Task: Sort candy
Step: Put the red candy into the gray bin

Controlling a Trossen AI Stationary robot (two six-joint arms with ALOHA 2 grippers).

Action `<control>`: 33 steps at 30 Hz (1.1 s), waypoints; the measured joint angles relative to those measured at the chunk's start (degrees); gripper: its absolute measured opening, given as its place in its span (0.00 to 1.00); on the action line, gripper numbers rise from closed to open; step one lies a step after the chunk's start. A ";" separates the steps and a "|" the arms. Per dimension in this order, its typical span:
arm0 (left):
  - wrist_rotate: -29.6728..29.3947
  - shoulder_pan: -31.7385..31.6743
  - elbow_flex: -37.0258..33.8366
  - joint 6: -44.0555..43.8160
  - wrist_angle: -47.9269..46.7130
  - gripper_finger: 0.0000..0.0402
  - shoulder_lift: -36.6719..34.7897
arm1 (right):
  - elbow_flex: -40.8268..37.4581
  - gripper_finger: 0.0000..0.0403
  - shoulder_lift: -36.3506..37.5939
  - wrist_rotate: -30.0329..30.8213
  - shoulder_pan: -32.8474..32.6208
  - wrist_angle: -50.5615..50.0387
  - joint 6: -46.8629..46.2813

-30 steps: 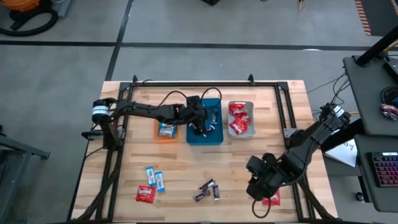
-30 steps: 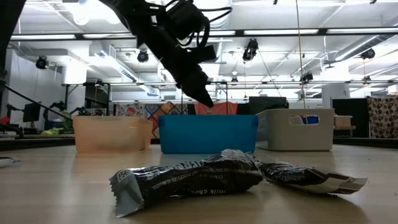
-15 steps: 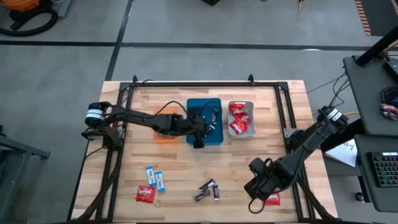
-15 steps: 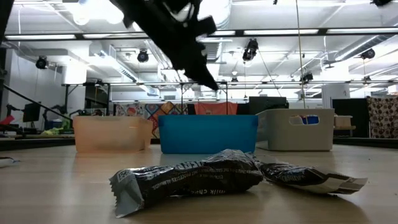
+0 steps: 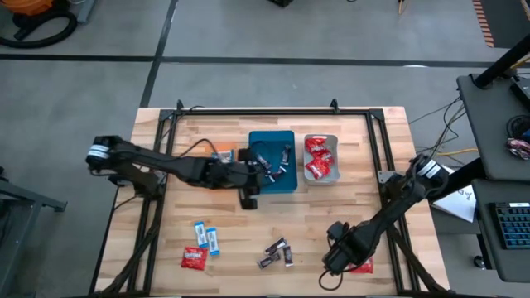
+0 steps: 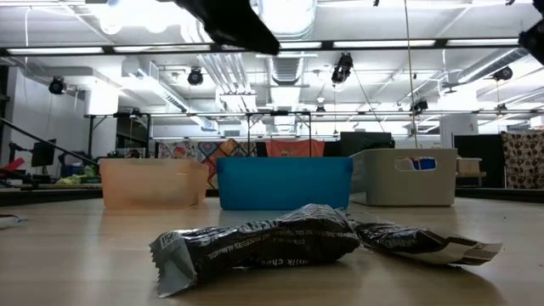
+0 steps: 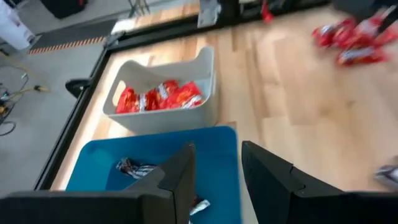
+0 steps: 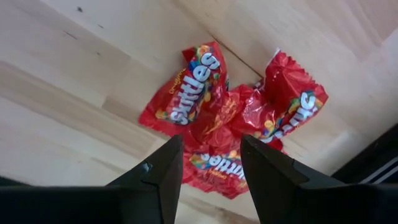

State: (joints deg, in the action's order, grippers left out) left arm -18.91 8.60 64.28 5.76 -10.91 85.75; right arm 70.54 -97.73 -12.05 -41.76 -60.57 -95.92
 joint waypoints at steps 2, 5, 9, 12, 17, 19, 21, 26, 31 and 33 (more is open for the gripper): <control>0.00 1.03 -1.46 -1.33 0.31 0.28 -2.89 | -0.02 0.37 -0.70 0.00 0.00 0.01 0.93; -0.01 2.63 -3.74 -3.19 0.26 0.28 -7.01 | -0.23 0.35 -1.18 0.08 0.04 -0.02 1.09; -0.05 5.25 -6.23 -5.24 0.58 0.26 -12.21 | -0.74 0.32 -2.23 0.48 0.04 -0.01 1.38; -0.03 6.99 -7.69 -6.43 0.98 0.24 -15.27 | -1.46 0.30 -2.60 0.54 0.04 0.11 1.75; -0.21 9.00 -8.20 -7.82 1.10 0.21 -18.15 | -3.47 0.27 -2.80 3.36 0.15 1.31 2.23; -0.46 9.53 -8.18 -7.82 1.10 0.20 -18.56 | -4.15 0.25 -2.80 3.97 0.15 1.39 2.36; -1.41 9.94 -8.18 -7.82 1.07 0.19 -18.76 | -4.62 0.22 -2.80 4.62 0.15 1.39 2.82; -2.20 10.14 -8.18 -7.84 0.84 0.19 -18.42 | -5.59 0.10 -2.76 4.75 0.15 1.68 3.10; -2.63 10.14 -8.18 -7.84 0.46 0.19 -17.63 | -5.69 0.03 -2.74 4.76 0.15 1.87 3.98; -2.89 10.14 -8.18 -7.84 0.40 0.19 -17.52 | -5.47 0.02 -2.45 5.71 0.14 1.83 4.57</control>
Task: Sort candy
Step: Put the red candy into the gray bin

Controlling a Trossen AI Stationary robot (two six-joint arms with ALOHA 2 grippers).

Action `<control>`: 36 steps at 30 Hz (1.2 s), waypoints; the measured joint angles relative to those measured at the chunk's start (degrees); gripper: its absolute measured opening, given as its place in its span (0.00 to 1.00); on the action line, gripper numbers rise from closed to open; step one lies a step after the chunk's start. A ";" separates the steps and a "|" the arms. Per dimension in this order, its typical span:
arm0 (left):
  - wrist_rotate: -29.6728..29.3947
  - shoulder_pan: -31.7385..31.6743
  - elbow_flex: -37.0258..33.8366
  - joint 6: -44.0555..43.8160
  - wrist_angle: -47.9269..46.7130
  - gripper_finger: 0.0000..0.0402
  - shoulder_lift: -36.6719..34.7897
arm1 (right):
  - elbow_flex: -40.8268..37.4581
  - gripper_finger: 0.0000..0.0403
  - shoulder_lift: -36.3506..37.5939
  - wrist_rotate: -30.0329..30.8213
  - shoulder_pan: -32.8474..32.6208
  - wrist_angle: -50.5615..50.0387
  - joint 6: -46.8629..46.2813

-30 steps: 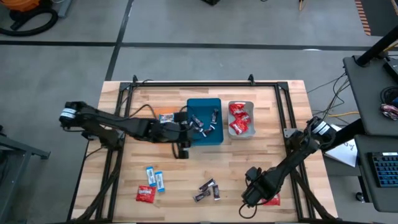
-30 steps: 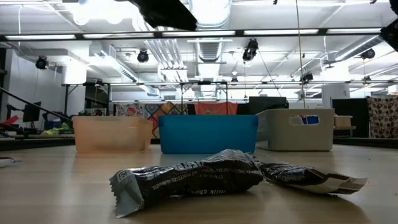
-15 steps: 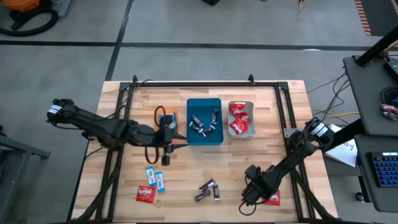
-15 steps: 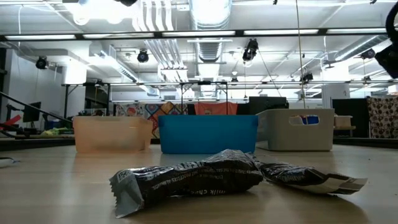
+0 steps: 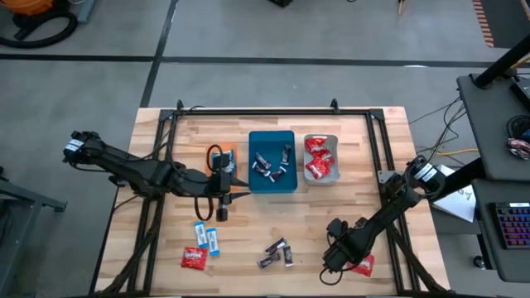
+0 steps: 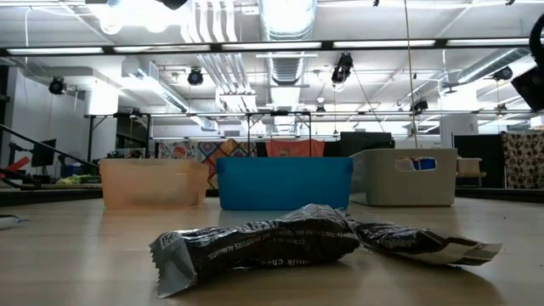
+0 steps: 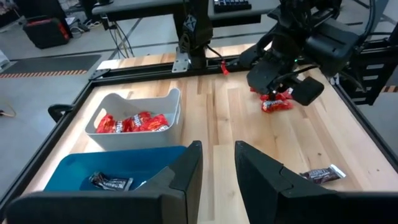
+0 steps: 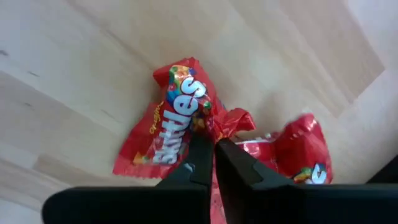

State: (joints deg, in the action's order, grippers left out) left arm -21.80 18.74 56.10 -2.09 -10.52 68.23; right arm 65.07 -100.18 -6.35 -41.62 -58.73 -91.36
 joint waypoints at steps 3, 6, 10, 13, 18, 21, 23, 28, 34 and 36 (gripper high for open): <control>-0.14 0.00 0.00 0.00 -0.13 0.19 0.00 | 0.78 0.02 1.28 2.81 0.02 -1.13 0.09; -0.16 0.00 0.00 -0.10 -0.16 0.19 0.01 | 1.32 0.02 3.48 5.94 0.02 -2.97 0.09; -0.17 0.00 0.00 -0.44 -0.42 0.19 0.02 | 1.32 0.02 7.44 12.73 0.02 -3.02 0.00; -0.16 0.00 0.00 -0.48 -0.43 0.19 0.04 | 1.32 0.02 10.73 20.73 0.02 -3.41 0.84; -0.16 0.00 -0.08 -0.72 -0.17 0.19 0.04 | 1.30 0.02 16.33 35.92 1.51 -4.33 4.63; -0.16 0.00 -0.23 -1.66 -0.11 0.19 0.04 | 1.30 0.02 19.05 43.40 3.81 -4.29 9.77; -0.16 0.00 -0.46 -2.19 -0.19 0.19 0.04 | 1.30 0.02 20.34 46.54 6.06 -4.22 14.02; -0.16 0.04 -1.44 -4.77 -0.27 0.19 0.04 | 1.28 0.02 21.83 49.90 13.92 -4.05 23.99; -0.14 0.35 -3.19 -9.34 -1.42 0.19 0.04 | 1.26 0.02 21.24 49.78 25.12 -4.02 34.40; -0.14 0.50 -3.37 -11.46 -2.91 0.19 0.07 | 1.25 0.02 21.02 49.41 28.68 -4.01 37.49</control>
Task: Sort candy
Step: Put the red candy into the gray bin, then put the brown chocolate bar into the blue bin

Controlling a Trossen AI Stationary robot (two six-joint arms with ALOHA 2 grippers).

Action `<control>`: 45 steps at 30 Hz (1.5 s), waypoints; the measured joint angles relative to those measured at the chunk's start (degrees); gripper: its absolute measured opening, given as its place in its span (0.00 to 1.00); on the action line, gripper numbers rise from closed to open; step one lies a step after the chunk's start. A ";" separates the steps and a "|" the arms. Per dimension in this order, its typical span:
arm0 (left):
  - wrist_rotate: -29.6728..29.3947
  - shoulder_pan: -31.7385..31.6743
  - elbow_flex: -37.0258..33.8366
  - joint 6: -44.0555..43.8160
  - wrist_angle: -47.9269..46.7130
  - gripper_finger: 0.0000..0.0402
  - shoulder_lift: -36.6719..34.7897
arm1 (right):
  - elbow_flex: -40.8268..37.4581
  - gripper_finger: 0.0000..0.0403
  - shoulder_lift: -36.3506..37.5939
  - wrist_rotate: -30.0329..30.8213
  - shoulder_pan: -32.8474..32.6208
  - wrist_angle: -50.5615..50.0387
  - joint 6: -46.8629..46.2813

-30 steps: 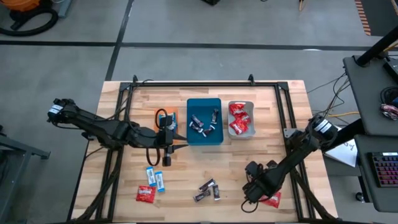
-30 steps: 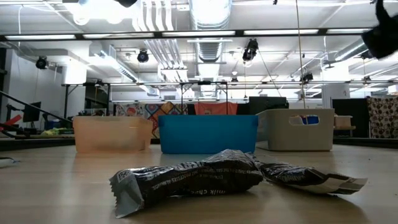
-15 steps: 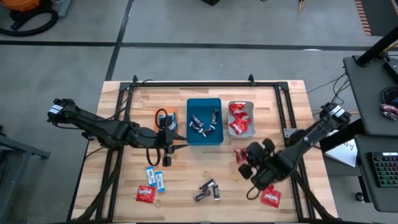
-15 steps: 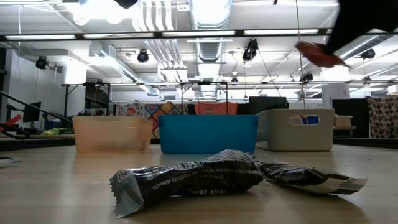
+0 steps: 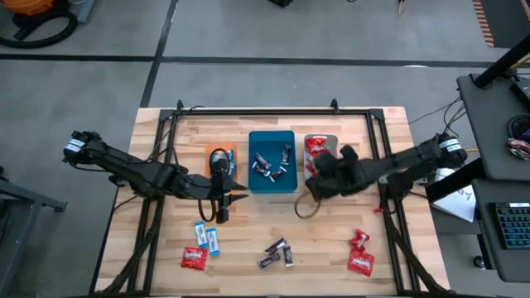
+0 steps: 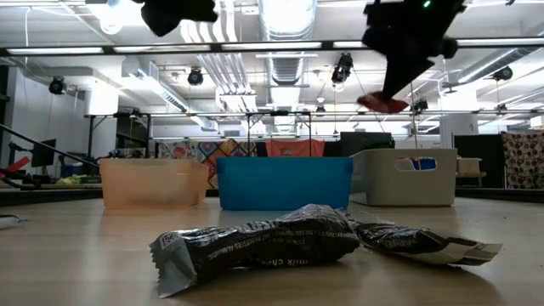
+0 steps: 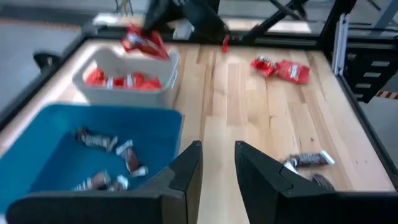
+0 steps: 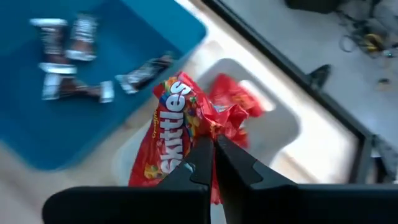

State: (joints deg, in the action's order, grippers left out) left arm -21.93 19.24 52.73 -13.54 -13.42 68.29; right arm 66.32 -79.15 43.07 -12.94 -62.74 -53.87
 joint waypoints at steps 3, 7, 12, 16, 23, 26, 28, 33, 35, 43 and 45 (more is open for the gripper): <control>0.01 0.30 -0.02 -3.71 -3.45 0.19 0.00 | 0.00 0.02 0.00 -0.99 5.06 0.01 4.29; 0.02 0.97 -0.04 -7.74 -6.78 0.19 0.00 | -0.02 0.02 -0.12 -2.59 11.14 0.03 8.52; 0.01 1.81 -0.04 -10.54 -8.82 0.19 0.00 | -0.02 0.02 -0.70 -8.36 17.77 0.24 13.66; 0.01 2.53 -0.04 -11.21 -9.06 0.19 0.00 | -0.04 0.02 -1.34 -10.81 20.98 0.48 16.87; 0.00 4.04 -0.04 -14.81 -11.66 0.19 0.00 | -0.11 0.02 -1.54 -10.67 21.82 0.78 18.54; 0.01 4.70 -0.04 -18.77 -15.35 0.19 0.00 | -0.13 0.02 -1.18 -10.12 21.13 1.46 19.30; 0.02 5.16 -0.04 -22.19 -18.40 0.19 0.00 | -0.13 0.02 -0.98 -10.10 20.58 2.47 19.88; 0.59 6.92 -0.04 -32.08 -25.22 0.19 0.00 | -0.13 0.02 -0.69 -10.09 17.86 5.16 20.89; 2.51 7.90 -0.04 -36.15 -26.95 0.19 0.00 | -0.13 0.02 -0.35 -10.10 16.75 5.85 21.00; 7.59 14.43 -0.04 -50.64 -27.88 0.19 0.00 | -0.13 0.02 1.21 -10.08 11.78 6.78 20.94; 7.61 16.14 -0.04 -52.62 -27.69 0.19 0.00 | -0.13 0.02 1.23 -10.08 10.41 7.50 21.00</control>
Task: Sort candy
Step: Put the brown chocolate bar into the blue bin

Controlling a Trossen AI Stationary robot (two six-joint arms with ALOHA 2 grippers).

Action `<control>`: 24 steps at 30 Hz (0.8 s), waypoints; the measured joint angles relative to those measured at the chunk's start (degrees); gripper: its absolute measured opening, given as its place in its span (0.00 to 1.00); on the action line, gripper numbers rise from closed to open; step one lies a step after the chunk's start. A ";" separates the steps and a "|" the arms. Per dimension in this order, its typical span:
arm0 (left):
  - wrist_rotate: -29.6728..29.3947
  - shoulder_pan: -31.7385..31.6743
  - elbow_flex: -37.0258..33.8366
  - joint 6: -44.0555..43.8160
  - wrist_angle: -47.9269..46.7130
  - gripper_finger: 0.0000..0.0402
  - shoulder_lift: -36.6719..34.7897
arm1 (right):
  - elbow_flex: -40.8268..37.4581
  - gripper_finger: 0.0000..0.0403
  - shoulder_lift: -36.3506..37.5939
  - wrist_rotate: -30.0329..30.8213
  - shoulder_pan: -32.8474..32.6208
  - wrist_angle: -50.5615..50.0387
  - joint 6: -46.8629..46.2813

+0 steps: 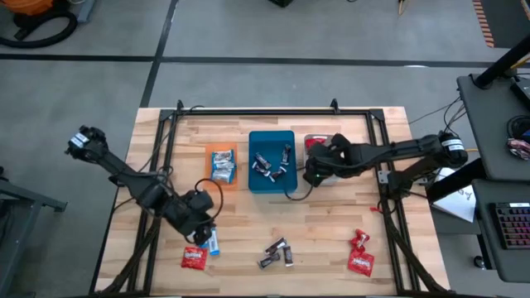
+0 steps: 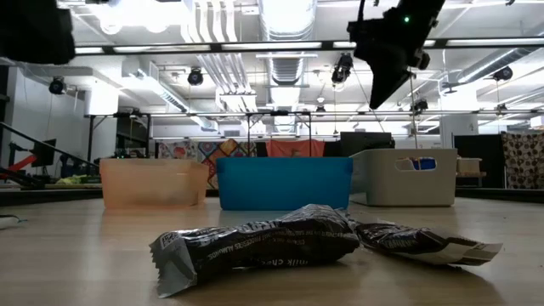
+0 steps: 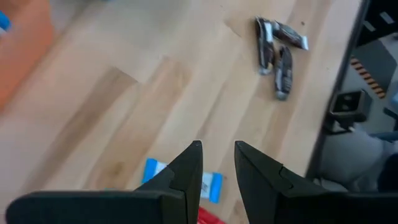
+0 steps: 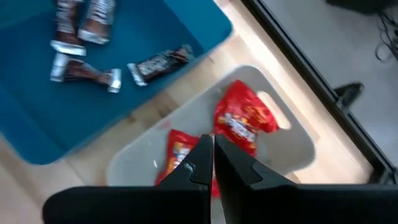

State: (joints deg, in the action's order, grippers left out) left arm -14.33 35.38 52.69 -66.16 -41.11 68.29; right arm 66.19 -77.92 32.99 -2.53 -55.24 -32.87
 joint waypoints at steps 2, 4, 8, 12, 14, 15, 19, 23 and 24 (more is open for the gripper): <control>-0.48 1.35 0.00 -0.93 0.34 0.19 0.00 | 0.00 0.02 0.04 0.00 -1.69 1.11 0.59; -2.43 2.53 0.00 -0.28 1.94 0.19 0.32 | 0.00 0.02 0.14 -0.66 -3.53 1.72 1.45; -5.51 3.93 0.00 6.51 7.85 0.19 2.66 | 0.00 0.02 0.30 -4.60 -7.63 2.73 3.37; -8.67 3.95 0.00 16.36 15.58 0.19 7.07 | 0.00 0.02 0.19 -7.76 -12.18 5.18 5.68; -12.16 3.94 0.00 21.15 19.80 0.19 9.65 | 0.00 0.02 0.11 -8.62 -14.67 7.01 6.30; -13.78 3.93 0.00 23.16 21.79 0.19 10.95 | 0.00 0.02 0.09 -8.95 -15.91 7.94 6.37; -17.24 3.89 0.00 29.88 30.53 0.20 15.66 | 0.00 0.02 0.08 -9.03 -20.85 11.56 6.25; -19.42 4.06 0.00 34.83 39.37 0.25 20.65 | 0.00 0.02 0.01 -9.03 -25.60 14.32 3.94; -19.53 4.08 0.00 35.39 41.62 0.26 21.86 | 0.00 0.02 -0.05 -9.03 -26.86 14.56 3.20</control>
State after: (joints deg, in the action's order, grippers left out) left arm -33.86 39.46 52.69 -30.77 0.51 90.15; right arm 66.19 -77.98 23.97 -29.40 -40.69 -29.67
